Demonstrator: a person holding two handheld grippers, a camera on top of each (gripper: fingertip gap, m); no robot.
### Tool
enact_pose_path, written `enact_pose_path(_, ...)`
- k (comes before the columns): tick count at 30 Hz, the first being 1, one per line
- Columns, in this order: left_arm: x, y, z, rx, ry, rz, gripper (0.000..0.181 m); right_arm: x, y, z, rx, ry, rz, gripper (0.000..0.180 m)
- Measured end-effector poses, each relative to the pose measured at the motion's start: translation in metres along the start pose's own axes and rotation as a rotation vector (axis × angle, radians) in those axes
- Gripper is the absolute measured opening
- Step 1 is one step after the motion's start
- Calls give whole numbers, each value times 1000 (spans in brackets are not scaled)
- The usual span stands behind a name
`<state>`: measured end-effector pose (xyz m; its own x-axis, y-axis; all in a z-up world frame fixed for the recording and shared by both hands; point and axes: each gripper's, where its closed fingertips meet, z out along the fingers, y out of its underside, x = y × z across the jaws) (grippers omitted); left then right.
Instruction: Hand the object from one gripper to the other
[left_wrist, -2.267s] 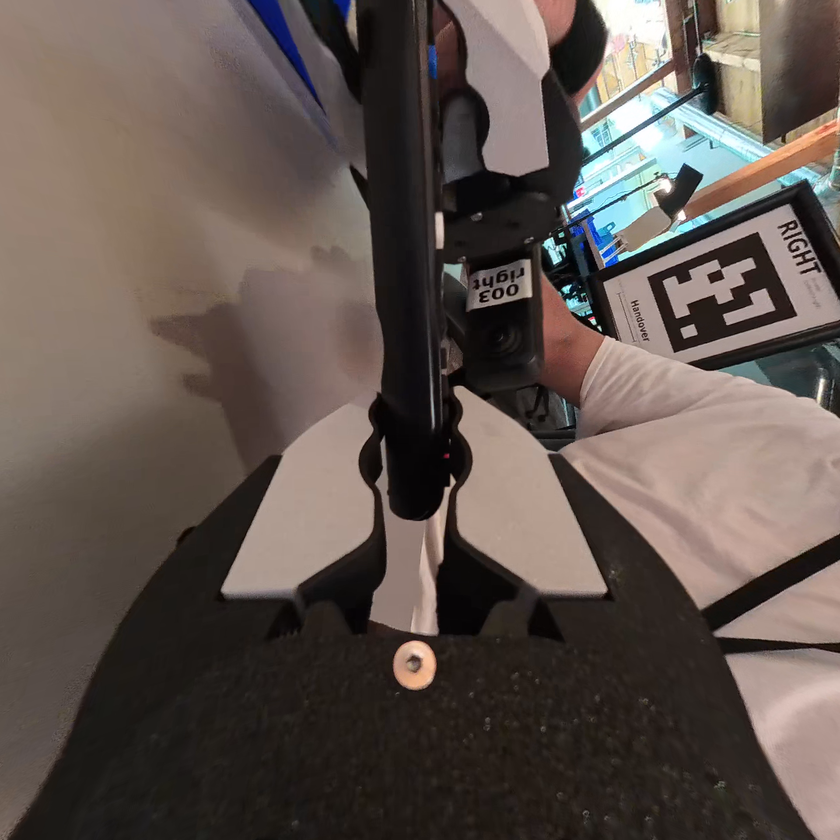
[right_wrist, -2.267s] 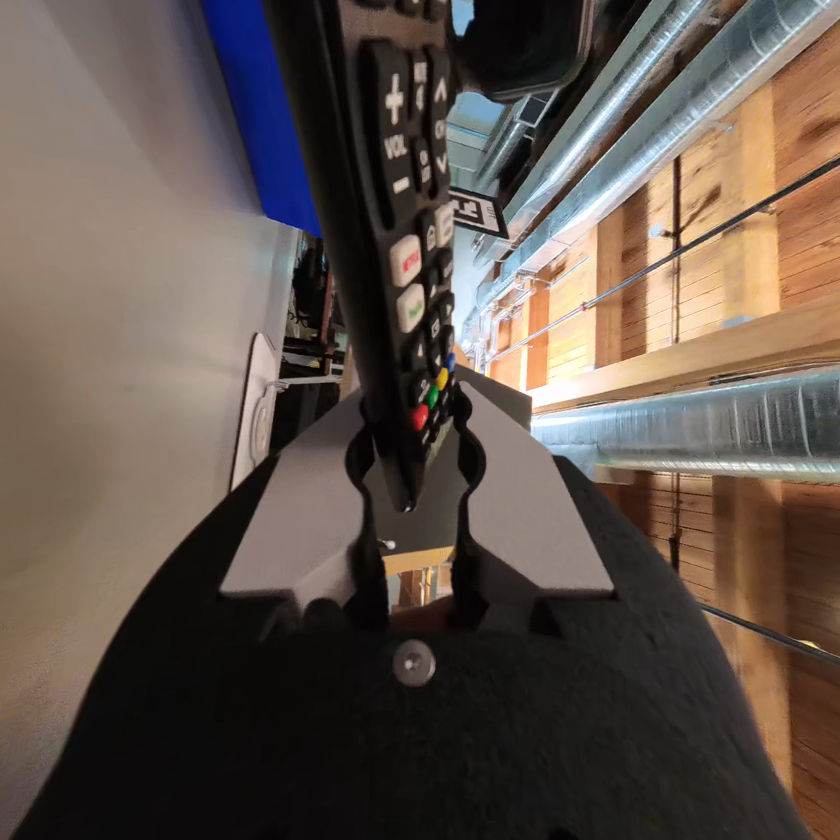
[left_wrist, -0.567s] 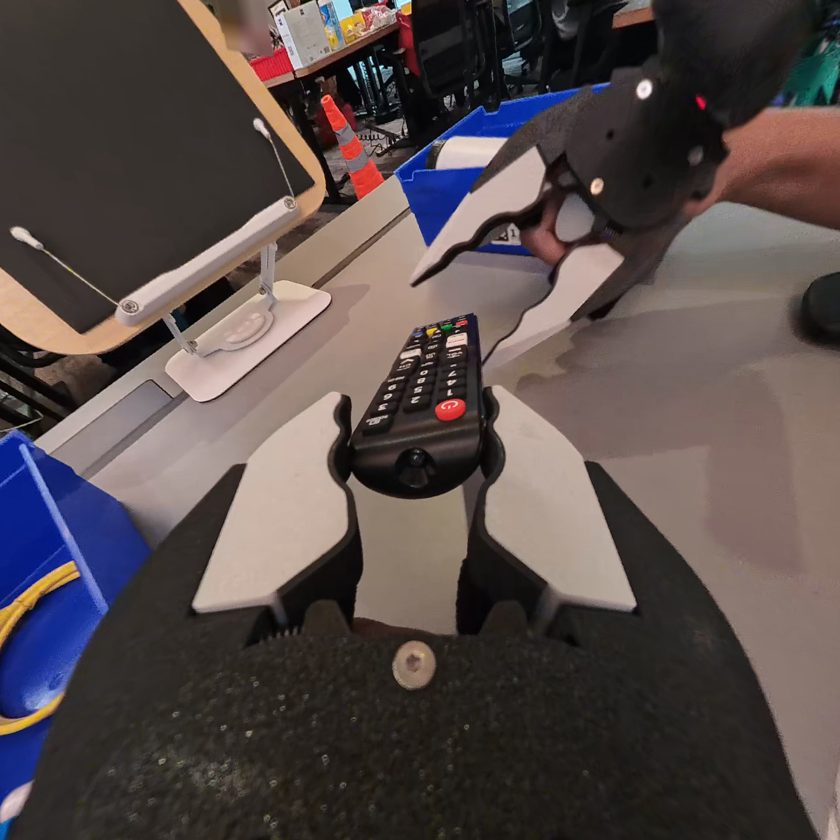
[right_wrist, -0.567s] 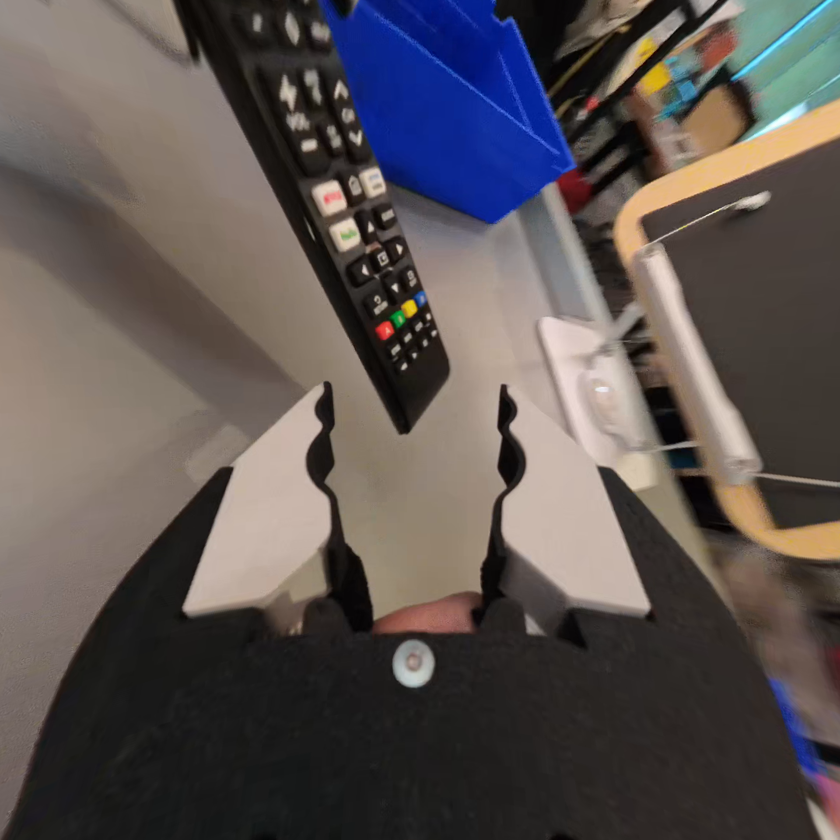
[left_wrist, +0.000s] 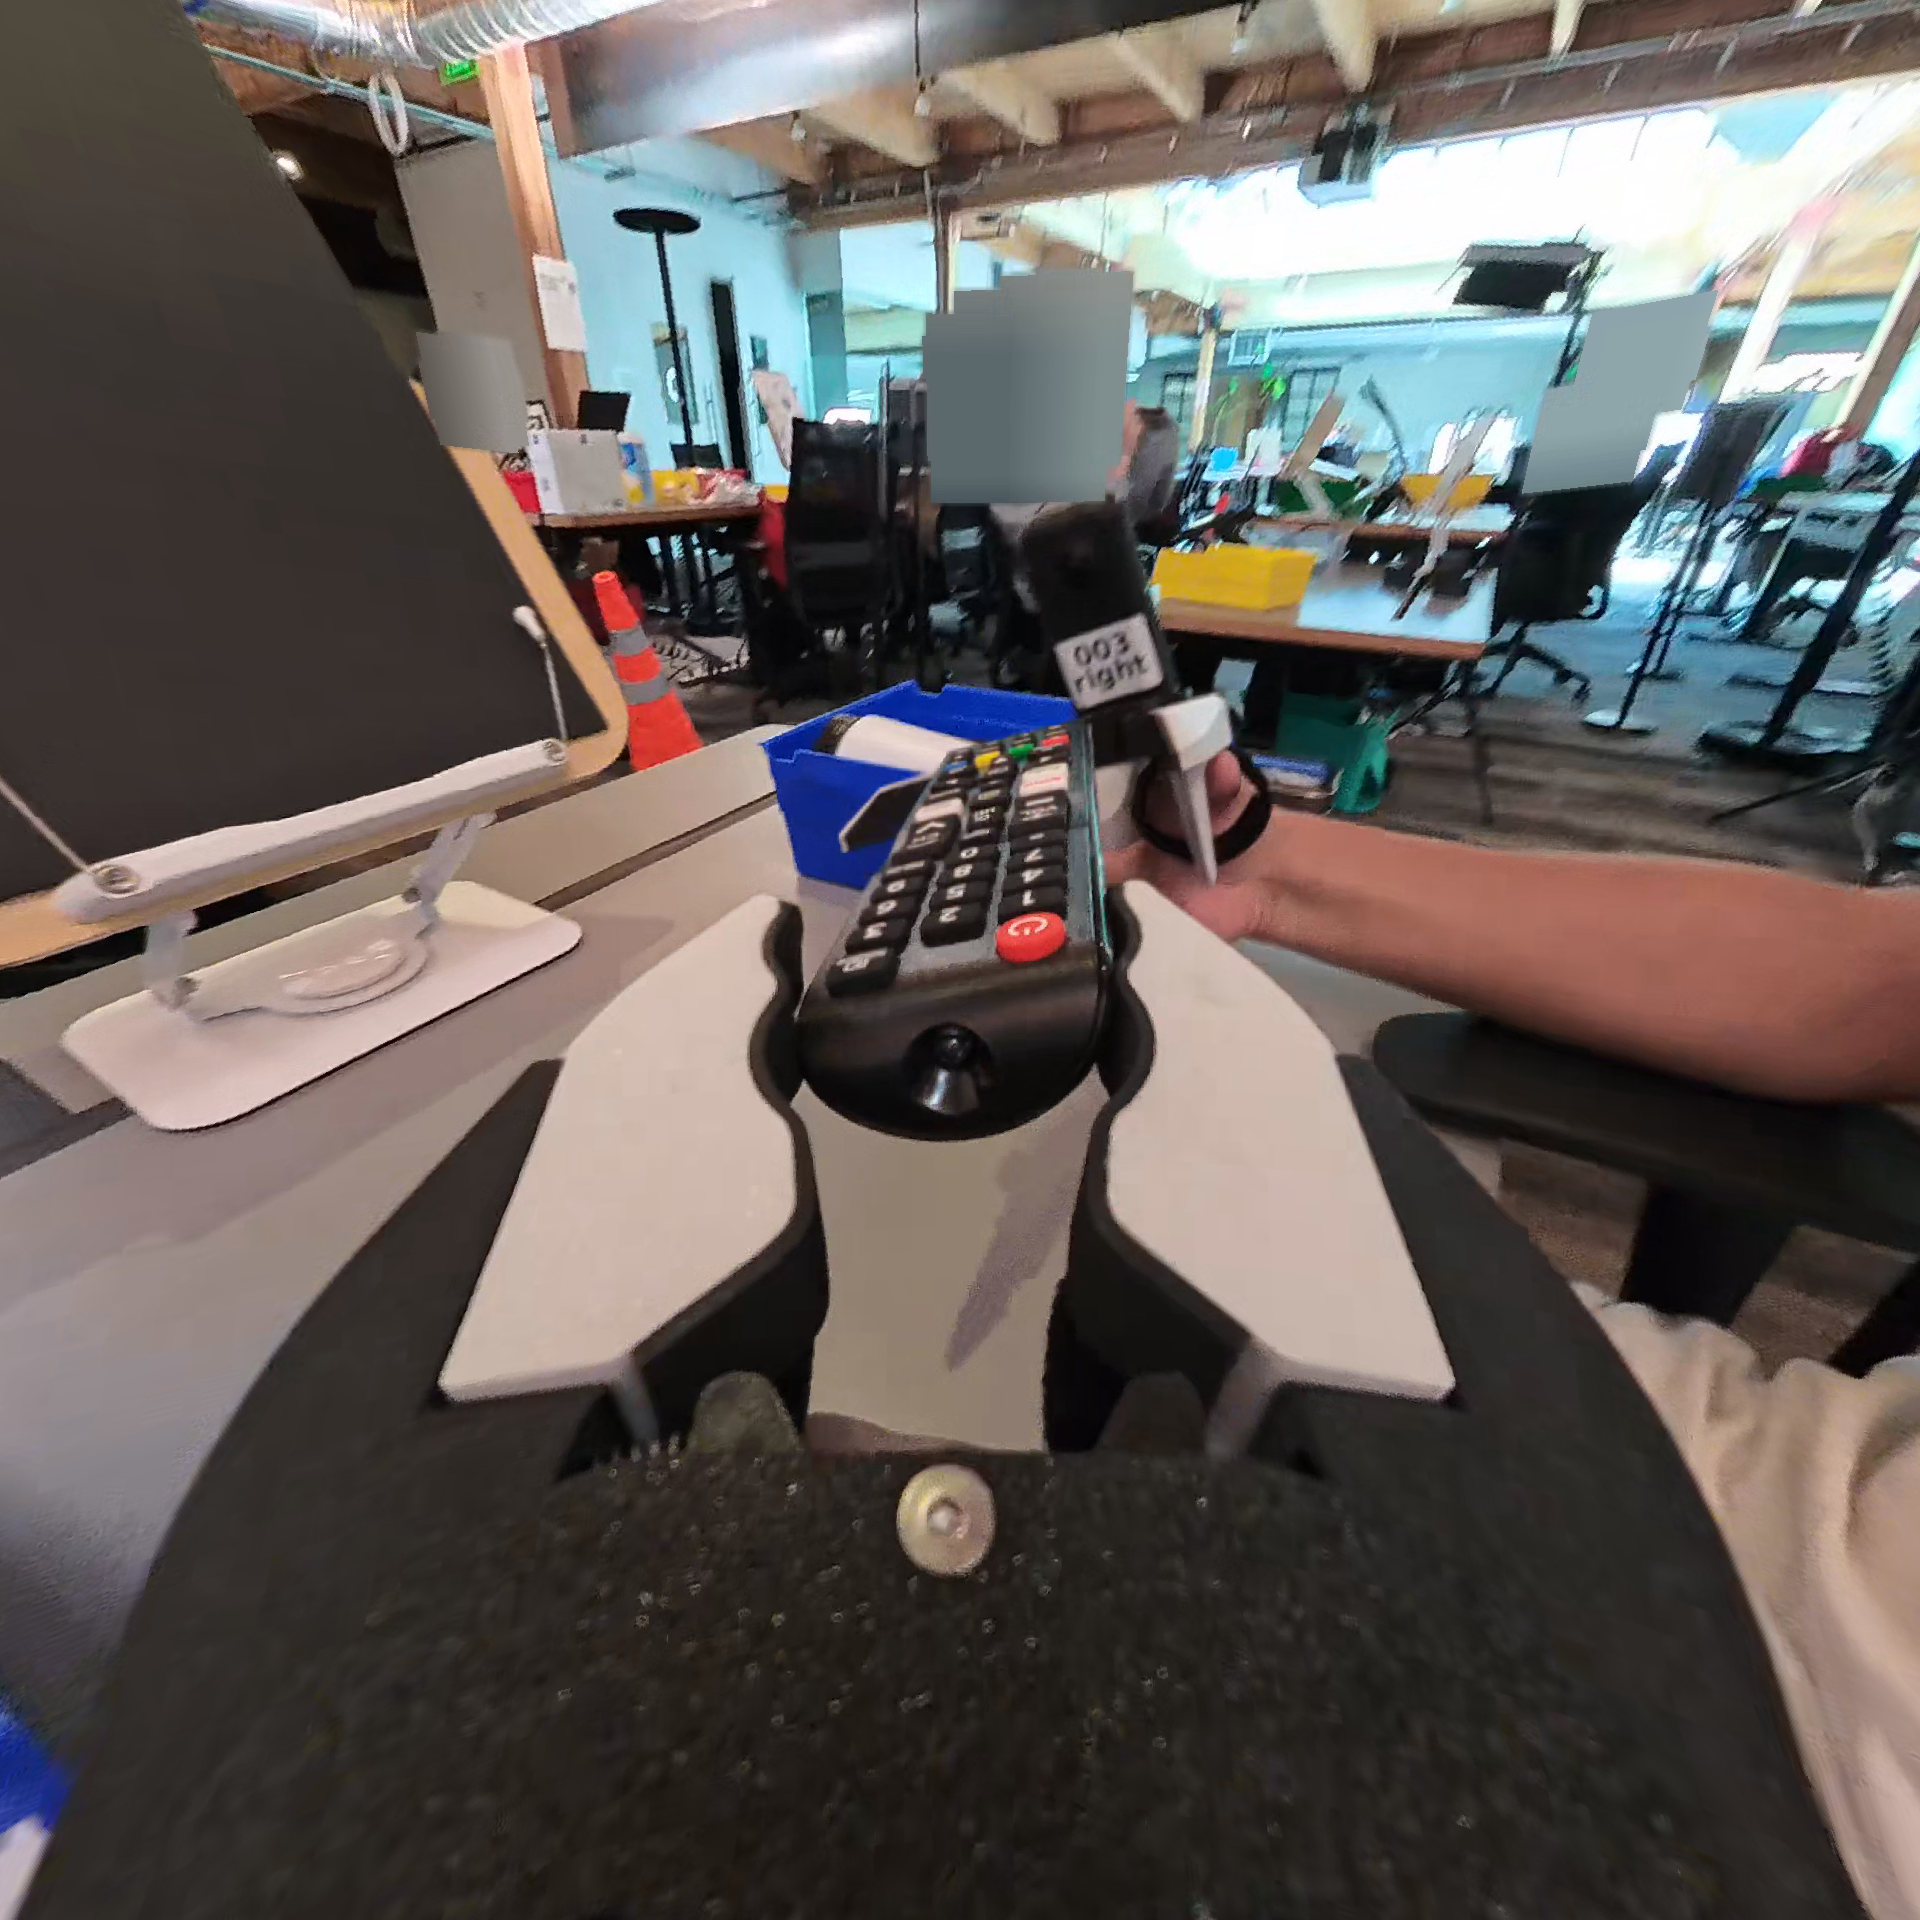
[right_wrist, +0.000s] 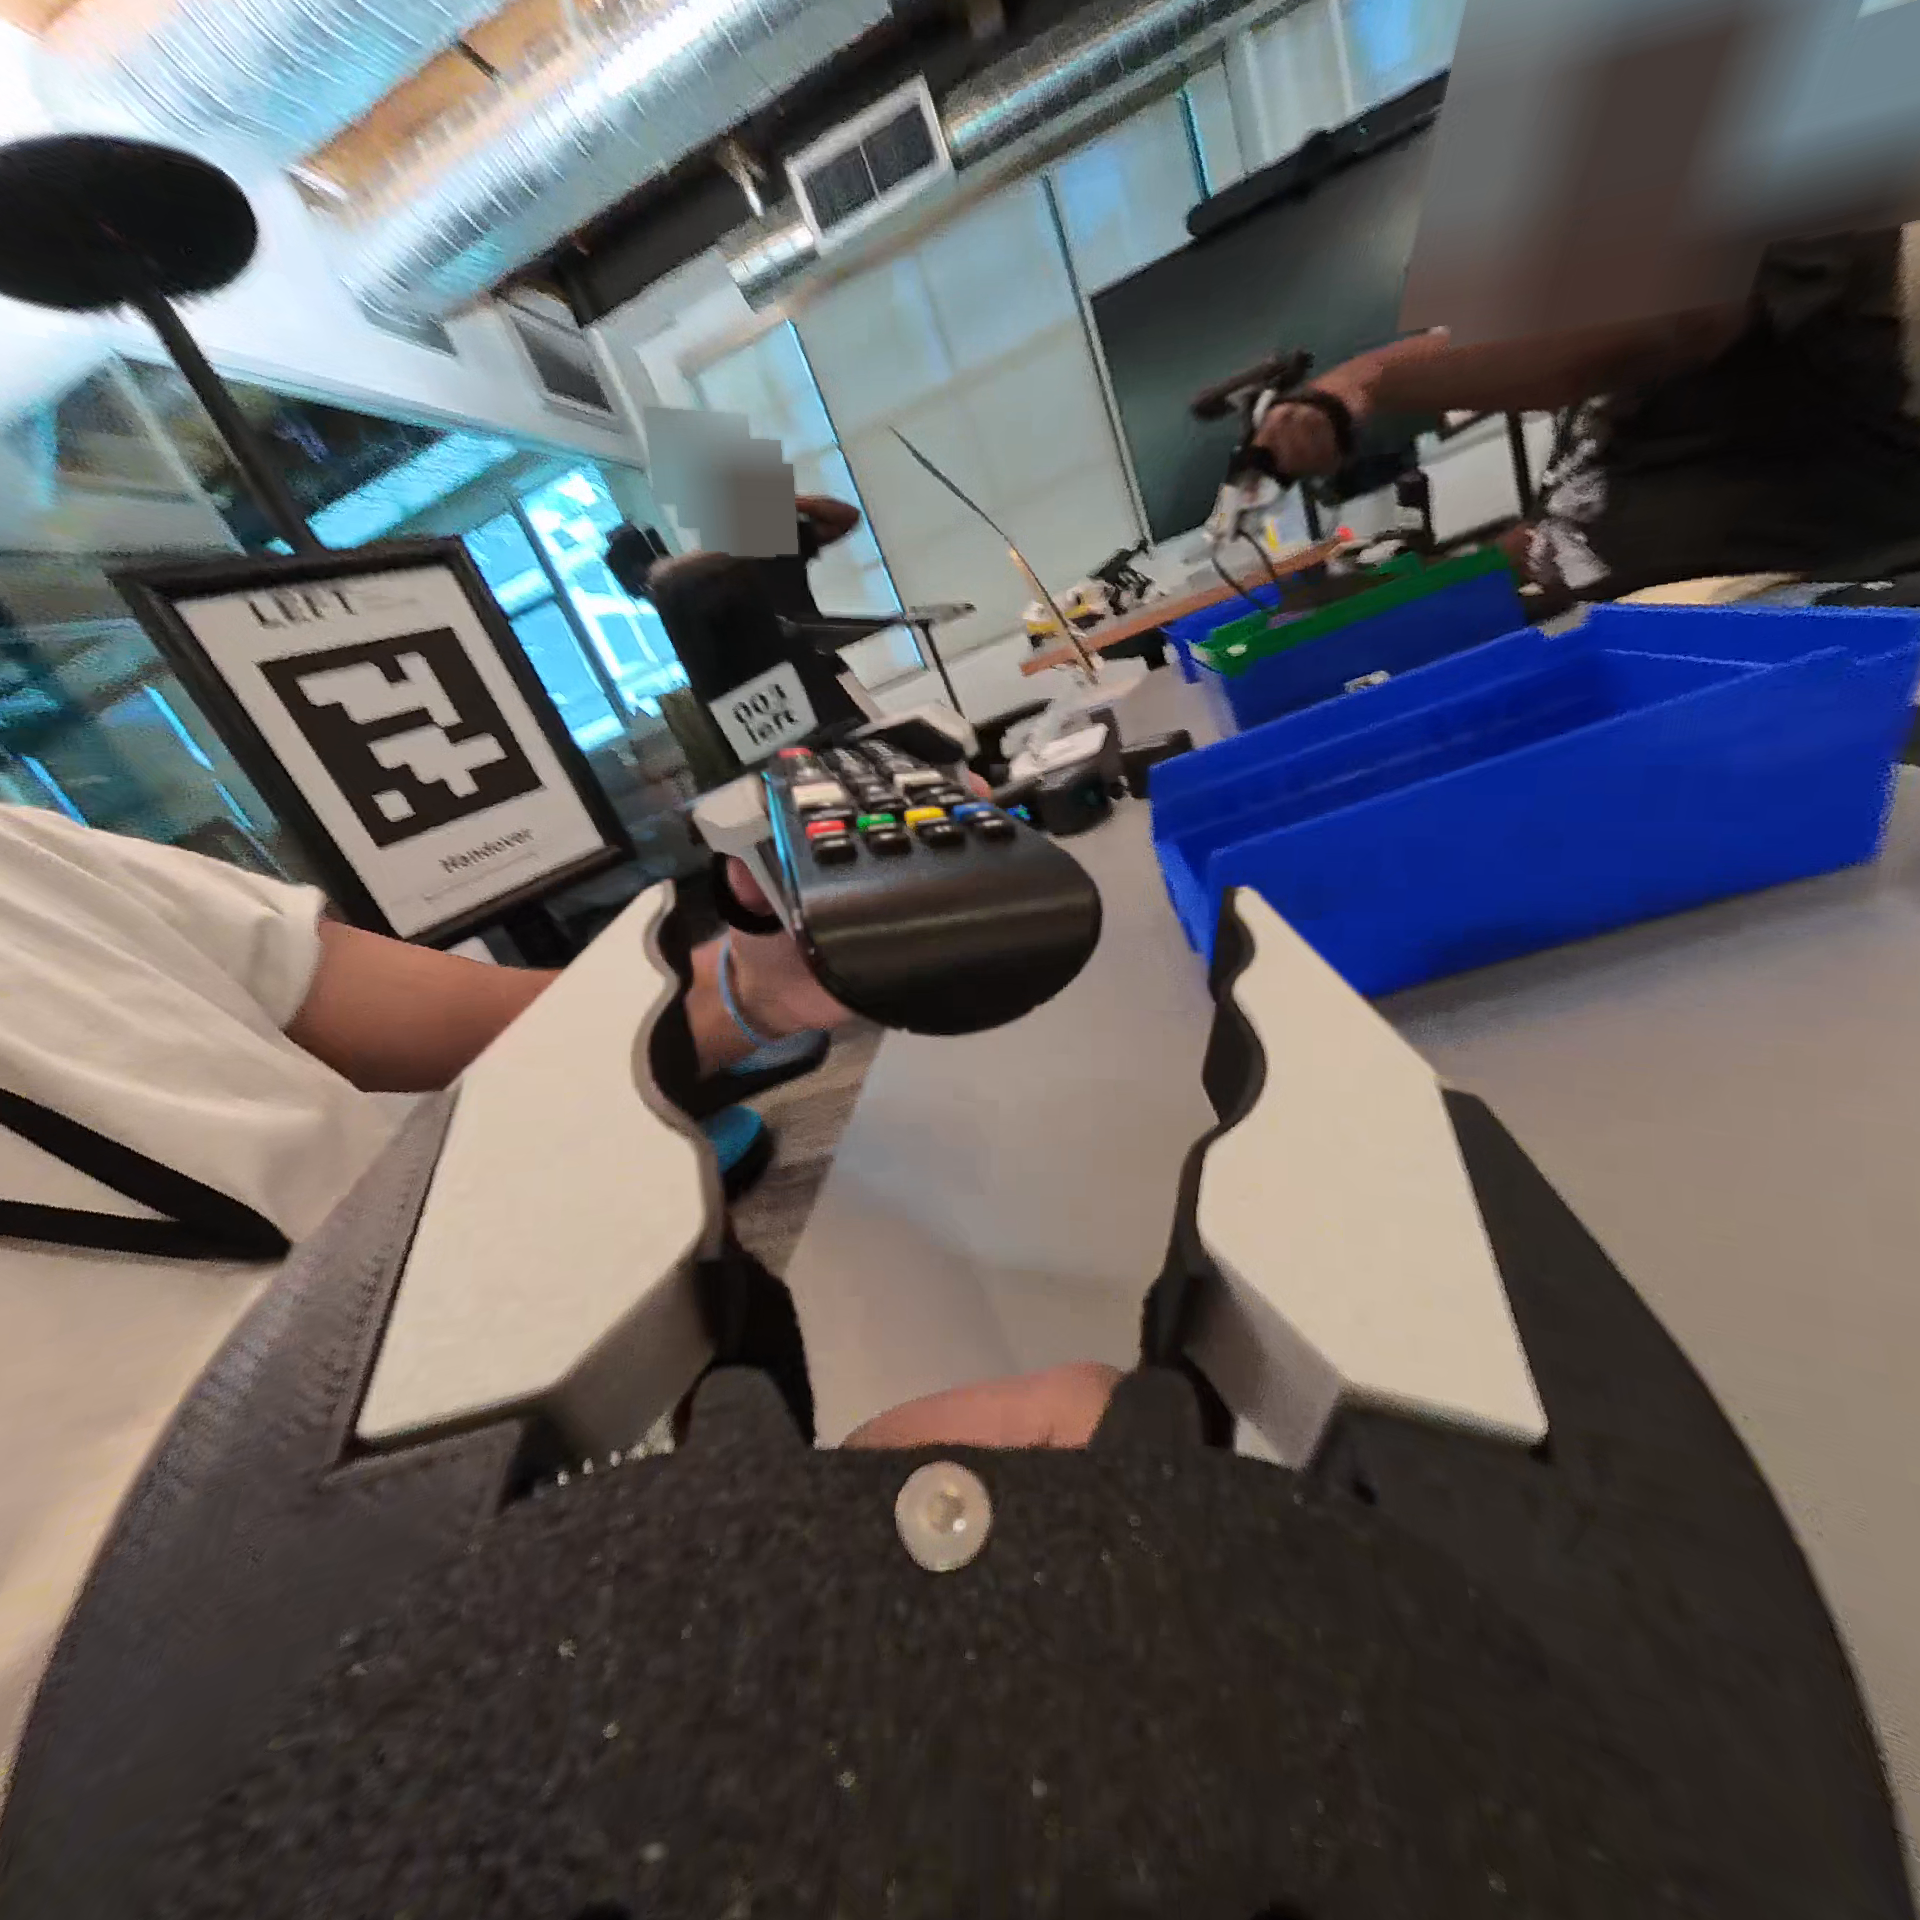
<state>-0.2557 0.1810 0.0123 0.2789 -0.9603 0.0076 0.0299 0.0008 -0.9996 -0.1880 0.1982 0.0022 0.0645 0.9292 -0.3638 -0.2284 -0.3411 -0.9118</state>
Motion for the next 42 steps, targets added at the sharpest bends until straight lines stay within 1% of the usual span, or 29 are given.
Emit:
enact_pose_path(4, 2, -2, 1, 49, 8, -37, 55, -17, -3, 23, 120, -90, 57, 97)
enact_pose_path(5, 2, -2, 2, 57, 8, -45, 55, -20, -6, 27, 155, -94, 53, 90)
enact_pose_path(6, 3, 0, 3, 59, 10, -48, 55, -22, -11, 29, 199, -87, 39, 78)
enact_pose_path(8, 5, -1, 4, 78, 17, -55, 55, -19, -20, 30, 263, -48, 27, 63)
enact_pose_path(9, 6, 1, 5, 73, 25, -66, 55, -21, -23, 29, 293, -67, 31, 55)
enact_pose_path(12, 3, 4, 6, 77, 17, -101, 55, -16, -21, 31, 276, -86, 74, 52)
enact_pose_path(15, -6, 8, 5, 92, -7, -143, 57, -7, -20, 29, 259, -20, 51, 51)
enact_pose_path(17, -13, 4, -2, 125, -53, -134, 74, 1, -23, 23, 234, 44, 9, 51)
enact_pose_path(18, -16, 5, -5, 112, -77, -123, 78, 4, -27, 18, 224, 79, -18, 51)
enact_pose_path(20, -22, 12, -12, 76, -127, -97, 80, 7, -47, 2, 244, 152, -77, 51)
enact_pose_path(23, -22, 37, -23, -7, -185, -108, 71, 1, -96, -34, 264, 307, -234, 52)
enact_pose_path(25, -16, 60, -29, -70, -205, -104, 68, -8, -137, -74, 290, 449, -341, 52)
enact_pose_path(26, -12, 71, -32, -111, -209, -101, 64, -14, -157, -97, 305, 526, -394, 53)
enact_pose_path(28, -6, 85, -35, -174, -209, -86, 64, -23, -192, -151, 314, 717, -476, 52)
enact_pose_path(29, -4, 86, -36, -181, -207, -73, 63, -21, -204, -180, 289, 839, -492, 52)
enact_pose_path(30, -3, 86, -36, -180, -207, -63, 62, -14, -210, -209, 233, 964, -465, 52)
enact_pose_path(33, -3, 88, -34, -191, -196, -79, 60, 18, -206, -293, 48, 1305, -314, 51)
enact_pose_path(37, 2, 97, -30, -215, -145, -129, 60, 70, -154, -369, -396, 1540, 1, 52)
enact_pose_path(38, 3, 96, -29, -211, -138, -131, 60, 82, -141, -380, -472, 1556, 82, 52)
enact_pose_path(40, 5, 95, -29, -207, -131, -125, 60, 106, -115, -389, -587, 1537, 231, 53)
enact_pose_path(42, 7, 96, -29, -216, -131, -109, 60, 129, -100, -399, -685, 1572, 298, 52)
